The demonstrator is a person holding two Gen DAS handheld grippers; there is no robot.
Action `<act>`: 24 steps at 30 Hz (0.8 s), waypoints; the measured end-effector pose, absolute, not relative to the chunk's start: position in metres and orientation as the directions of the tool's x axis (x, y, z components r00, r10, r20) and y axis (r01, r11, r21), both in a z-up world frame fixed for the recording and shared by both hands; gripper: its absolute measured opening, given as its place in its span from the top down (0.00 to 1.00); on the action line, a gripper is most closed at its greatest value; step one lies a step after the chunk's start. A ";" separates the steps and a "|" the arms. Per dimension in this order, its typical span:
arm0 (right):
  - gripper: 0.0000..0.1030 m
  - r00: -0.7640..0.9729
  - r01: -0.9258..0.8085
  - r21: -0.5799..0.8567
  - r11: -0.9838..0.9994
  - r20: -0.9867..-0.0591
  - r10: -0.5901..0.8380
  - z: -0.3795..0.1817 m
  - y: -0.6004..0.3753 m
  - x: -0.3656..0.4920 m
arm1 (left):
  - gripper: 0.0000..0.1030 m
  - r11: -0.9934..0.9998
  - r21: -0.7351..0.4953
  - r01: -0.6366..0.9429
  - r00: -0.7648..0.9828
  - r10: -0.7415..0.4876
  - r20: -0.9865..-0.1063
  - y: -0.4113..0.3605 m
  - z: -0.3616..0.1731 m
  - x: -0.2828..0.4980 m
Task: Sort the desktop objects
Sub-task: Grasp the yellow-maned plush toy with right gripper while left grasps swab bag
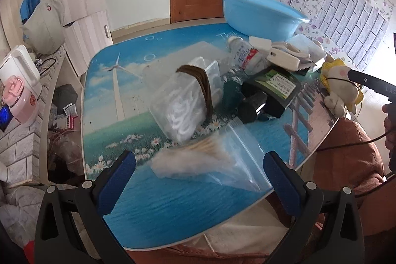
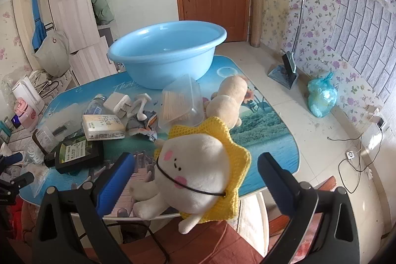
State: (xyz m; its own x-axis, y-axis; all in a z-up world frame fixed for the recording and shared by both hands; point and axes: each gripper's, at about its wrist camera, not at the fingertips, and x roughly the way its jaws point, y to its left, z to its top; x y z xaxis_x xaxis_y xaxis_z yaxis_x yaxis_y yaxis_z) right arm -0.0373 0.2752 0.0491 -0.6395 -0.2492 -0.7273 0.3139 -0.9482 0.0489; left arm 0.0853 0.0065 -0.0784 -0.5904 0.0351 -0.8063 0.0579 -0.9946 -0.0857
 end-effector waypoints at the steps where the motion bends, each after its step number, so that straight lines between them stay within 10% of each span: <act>1: 0.01 -0.632 0.320 0.054 -0.946 -0.732 -0.255 0.047 0.274 -0.037 | 0.00 -0.995 -0.084 0.051 -0.585 0.038 -0.810 0.009 -0.082 0.086; 19: 0.01 -0.621 0.302 -0.049 -0.952 -0.768 -0.158 0.025 0.262 -0.042 | 0.02 -0.998 -0.040 -0.050 -0.583 0.062 -0.810 0.018 -0.096 0.077; 24: 0.16 -0.617 0.321 -0.049 -0.946 -0.768 -0.170 0.023 0.262 -0.042 | 0.37 -0.999 -0.033 -0.041 -0.588 0.051 -0.808 0.015 -0.093 0.076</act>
